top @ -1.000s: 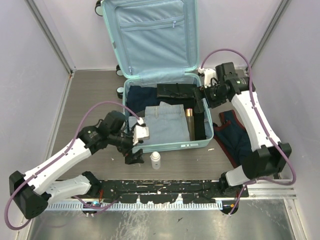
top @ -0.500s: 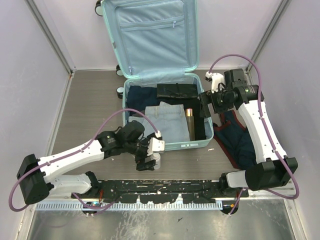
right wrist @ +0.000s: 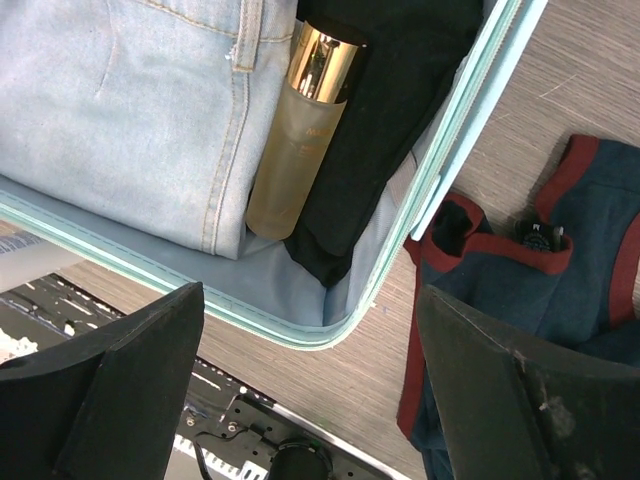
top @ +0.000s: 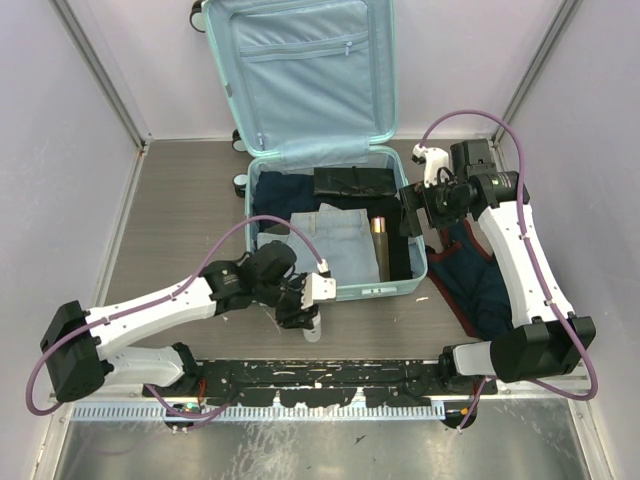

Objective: Pack the luggage

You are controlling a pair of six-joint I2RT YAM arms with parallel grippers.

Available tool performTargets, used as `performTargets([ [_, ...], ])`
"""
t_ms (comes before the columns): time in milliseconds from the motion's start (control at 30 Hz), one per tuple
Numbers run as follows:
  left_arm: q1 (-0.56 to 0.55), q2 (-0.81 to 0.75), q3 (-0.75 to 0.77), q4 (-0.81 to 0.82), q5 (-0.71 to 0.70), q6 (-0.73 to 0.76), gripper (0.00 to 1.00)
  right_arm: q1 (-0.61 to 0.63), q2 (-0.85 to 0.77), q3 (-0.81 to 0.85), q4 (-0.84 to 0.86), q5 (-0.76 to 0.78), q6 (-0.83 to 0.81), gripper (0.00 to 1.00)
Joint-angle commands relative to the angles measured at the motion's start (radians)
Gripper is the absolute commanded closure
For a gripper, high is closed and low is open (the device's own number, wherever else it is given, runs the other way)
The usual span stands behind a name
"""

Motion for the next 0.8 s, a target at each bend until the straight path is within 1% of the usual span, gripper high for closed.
performTargets([
  [0,-0.004,-0.002,0.151,-0.078,0.057,-0.053,0.72,-0.006,-0.008,0.028,0.016,-0.049,0.013,0.1],
  [67,-0.002,0.026,0.246,-0.167,0.087,-0.073,0.78,-0.005,-0.009,0.027,0.018,-0.057,0.016,0.09],
  [133,0.011,0.054,0.331,-0.221,0.126,-0.095,0.82,-0.008,-0.01,0.027,0.019,-0.06,0.019,0.1],
  [267,0.052,0.145,0.496,-0.255,0.182,-0.17,0.9,-0.024,-0.003,0.036,0.019,-0.086,0.024,0.1],
  [333,0.077,0.229,0.594,-0.263,0.191,-0.221,0.91,-0.037,-0.002,0.043,0.021,-0.098,0.029,0.09],
  [500,0.12,0.458,0.924,-0.306,0.214,-0.363,0.93,-0.086,-0.008,0.063,0.026,-0.089,0.038,0.1],
  [633,0.136,0.597,1.067,-0.277,0.226,-0.407,0.94,-0.141,-0.03,0.063,0.032,-0.12,0.05,0.09],
  [767,0.163,0.728,1.17,-0.215,0.261,-0.487,0.96,-0.146,-0.078,0.043,0.031,-0.095,0.023,0.08],
])
